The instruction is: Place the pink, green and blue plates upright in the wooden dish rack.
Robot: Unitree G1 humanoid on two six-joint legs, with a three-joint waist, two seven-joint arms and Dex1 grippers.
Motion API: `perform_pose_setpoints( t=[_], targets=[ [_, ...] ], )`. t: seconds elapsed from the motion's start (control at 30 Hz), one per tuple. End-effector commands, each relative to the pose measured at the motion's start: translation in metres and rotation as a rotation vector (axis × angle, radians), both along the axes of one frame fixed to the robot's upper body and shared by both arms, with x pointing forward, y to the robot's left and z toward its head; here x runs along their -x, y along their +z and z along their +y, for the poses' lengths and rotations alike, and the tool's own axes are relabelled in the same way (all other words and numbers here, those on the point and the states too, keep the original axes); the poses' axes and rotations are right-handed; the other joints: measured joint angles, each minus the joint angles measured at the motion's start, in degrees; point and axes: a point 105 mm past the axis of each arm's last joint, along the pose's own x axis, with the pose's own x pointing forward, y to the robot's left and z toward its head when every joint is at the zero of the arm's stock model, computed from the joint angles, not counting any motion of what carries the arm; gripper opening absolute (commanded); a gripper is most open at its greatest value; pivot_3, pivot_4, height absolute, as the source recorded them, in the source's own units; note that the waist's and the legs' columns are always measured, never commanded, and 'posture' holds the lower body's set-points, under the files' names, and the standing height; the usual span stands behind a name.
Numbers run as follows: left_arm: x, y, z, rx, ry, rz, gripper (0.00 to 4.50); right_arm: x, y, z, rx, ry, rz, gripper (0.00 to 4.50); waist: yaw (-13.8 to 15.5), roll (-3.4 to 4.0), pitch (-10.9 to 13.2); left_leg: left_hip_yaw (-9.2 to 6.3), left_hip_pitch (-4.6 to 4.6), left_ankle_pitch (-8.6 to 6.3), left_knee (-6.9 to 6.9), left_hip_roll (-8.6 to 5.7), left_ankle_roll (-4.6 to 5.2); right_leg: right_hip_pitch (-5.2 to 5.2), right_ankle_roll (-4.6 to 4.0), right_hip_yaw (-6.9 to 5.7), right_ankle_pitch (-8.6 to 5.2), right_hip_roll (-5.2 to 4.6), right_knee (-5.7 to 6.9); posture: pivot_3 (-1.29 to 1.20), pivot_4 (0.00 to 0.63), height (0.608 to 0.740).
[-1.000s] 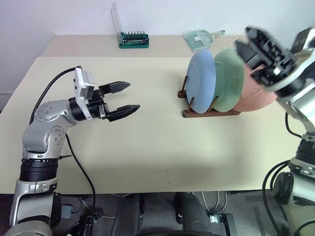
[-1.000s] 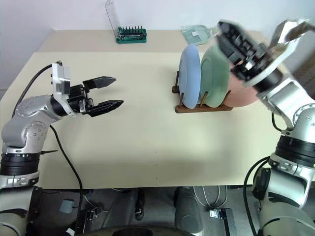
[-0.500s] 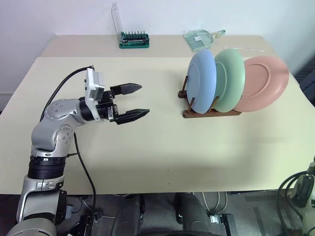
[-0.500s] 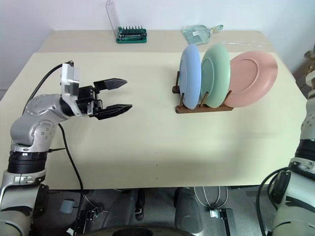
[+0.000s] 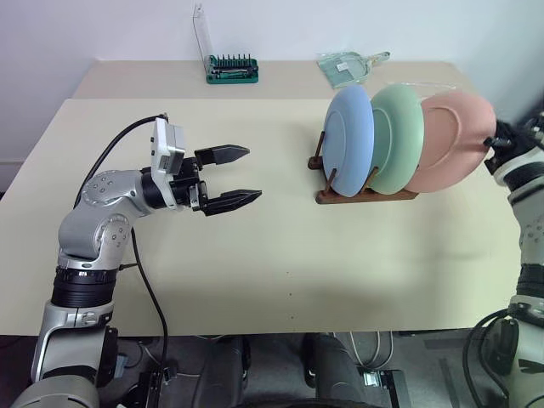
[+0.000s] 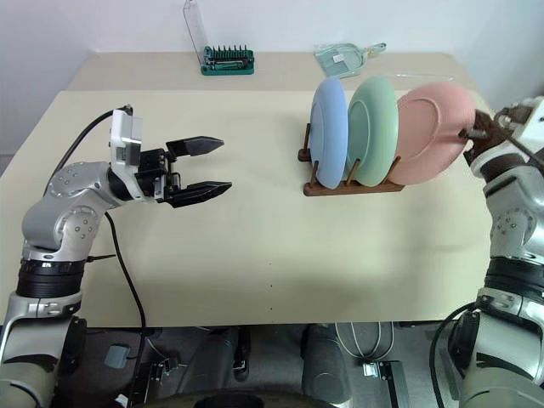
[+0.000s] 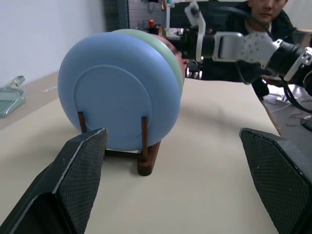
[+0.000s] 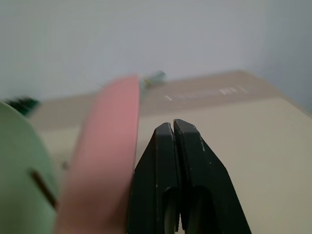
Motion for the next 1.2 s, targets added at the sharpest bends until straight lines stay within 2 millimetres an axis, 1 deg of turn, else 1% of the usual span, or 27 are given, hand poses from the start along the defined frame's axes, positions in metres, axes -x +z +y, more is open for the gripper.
perform_pose_setpoints(
  t=[0.03, 0.1, 0.17, 0.23, 0.27, 0.4, 0.47, 0.53, 0.57, 0.63, 0.87, 1.0, 1.1, 1.2],
  targets=[
    [0.001, 0.01, 0.003, 0.004, 0.006, -0.047, 4.5, 0.01, 0.03, 0.019, 0.01, 0.12, -0.103, 0.03, -0.08, 0.0, 0.0, 0.0, 0.0, 0.0, 0.0, 0.0, 0.0, 0.0, 0.0, 0.0, 0.0, 0.0, 0.0, 0.0, 0.15, 0.724],
    [0.001, 0.01, 0.003, 0.004, 0.01, -0.049, 4.5, 0.011, 0.034, 0.025, 0.02, 0.158, -0.109, 0.03, -0.12, 0.0, 0.0, 0.01, 0.0, 0.0, 0.0, 0.0, 0.0, 0.0, 0.0, 0.0, 0.0, 0.0, 0.0, 0.0, 0.15, 0.724],
    [0.001, 0.01, 0.003, 0.004, 0.011, -0.05, 4.5, 0.01, 0.034, 0.022, 0.069, 0.132, -0.094, 0.03, -0.18, 0.0, 0.0, 0.0, 0.01, 0.0, 0.0, 0.0, 0.0, 0.0, 0.0, 0.0, 0.0, 0.01, 0.01, 0.0, 0.15, 0.724],
    [0.001, 0.01, 0.003, 0.005, 0.011, -0.051, 4.5, 0.011, 0.037, 0.017, 0.026, 0.124, -0.112, 0.03, -0.16, 0.0, 0.0, 0.01, 0.01, 0.0, -0.01, 0.0, 0.0, 0.0, 0.0, 0.0, 0.0, 0.01, 0.01, 0.0, 0.15, 0.724],
    [0.001, 0.01, 0.003, 0.004, 0.012, -0.051, 4.5, 0.011, 0.036, 0.019, 0.027, 0.136, -0.106, 0.03, -0.15, 0.0, 0.0, 0.01, 0.01, 0.0, 0.0, 0.0, 0.0, 0.0, 0.0, 0.0, 0.0, 0.01, 0.01, 0.0, 0.15, 0.724],
    [0.0, 0.01, 0.004, 0.0, 0.018, -0.051, 4.5, 0.011, 0.027, 0.038, 0.042, 0.237, -0.067, 0.03, -0.15, 0.0, 0.0, 0.01, 0.01, 0.0, 0.0, 0.0, 0.0, 0.0, 0.0, 0.0, 0.0, 0.0, 0.01, 0.0, 0.15, 0.724],
    [-0.001, 0.01, 0.006, 0.0, 0.022, -0.051, 4.5, 0.01, 0.026, 0.04, 0.056, 0.23, -0.058, 0.03, -0.15, 0.0, 0.0, 0.01, 0.01, 0.0, 0.0, 0.0, 0.0, 0.0, 0.0, 0.0, 0.0, 0.0, 0.01, 0.0, 0.15, 0.724],
    [-0.001, 0.011, 0.006, 0.0, 0.026, -0.052, 4.5, 0.008, 0.029, 0.026, 0.043, 0.153, -0.07, 0.03, -0.15, 0.0, 0.0, 0.01, 0.01, 0.0, 0.0, 0.0, 0.0, 0.0, 0.0, 0.0, 0.0, 0.01, 0.02, 0.0, 0.15, 0.724],
    [-0.001, 0.011, 0.006, 0.0, 0.027, -0.053, 4.5, 0.007, 0.027, 0.018, 0.054, 0.107, -0.055, 0.03, -0.15, 0.0, 0.0, 0.01, 0.01, 0.0, 0.0, 0.0, 0.0, 0.0, 0.0, 0.0, 0.0, 0.0, 0.02, 0.0, 0.15, 0.724],
    [-0.001, 0.01, 0.005, 0.0, 0.028, -0.053, 4.5, 0.006, 0.024, 0.012, 0.057, 0.073, -0.041, 0.03, -0.15, 0.0, 0.0, 0.01, 0.01, 0.0, 0.0, 0.0, 0.0, 0.0, 0.0, 0.0, 0.0, 0.01, 0.02, 0.0, 0.15, 0.724],
    [-0.002, 0.01, 0.005, 0.0, 0.03, -0.051, 4.5, 0.008, 0.031, 0.043, 0.055, 0.227, -0.054, 0.03, -0.13, 0.0, 0.0, 0.01, 0.01, 0.0, 0.0, 0.0, 0.0, 0.0, 0.0, 0.0, 0.0, 0.0, 0.02, 0.0, 0.15, 0.724],
    [-0.004, 0.009, 0.005, 0.0, 0.037, -0.051, 4.5, 0.008, 0.04, 0.05, 0.033, 0.254, -0.072, 0.03, -0.18, 0.0, 0.0, 0.01, 0.01, 0.0, 0.0, 0.0, 0.0, 0.0, 0.0, 0.0, 0.0, 0.0, 0.02, 0.0, 0.15, 0.724],
    [-0.004, 0.009, 0.006, -0.002, 0.042, -0.046, 4.5, 0.009, 0.049, 0.061, 0.032, 0.295, -0.088, 0.03, -0.21, 0.0, 0.0, 0.01, 0.01, 0.0, 0.0, 0.0, 0.0, -0.01, 0.0, 0.0, 0.0, 0.01, 0.02, 0.0, 0.15, 0.724],
    [-0.005, 0.009, 0.007, -0.005, 0.044, -0.045, 4.5, 0.009, 0.049, 0.066, 0.031, 0.316, -0.083, 0.03, -0.16, 0.0, 0.0, 0.0, 0.01, 0.0, 0.0, 0.0, 0.0, -0.01, 0.0, 0.0, 0.0, 0.01, 0.02, 0.0, 0.15, 0.724]
  ],
)
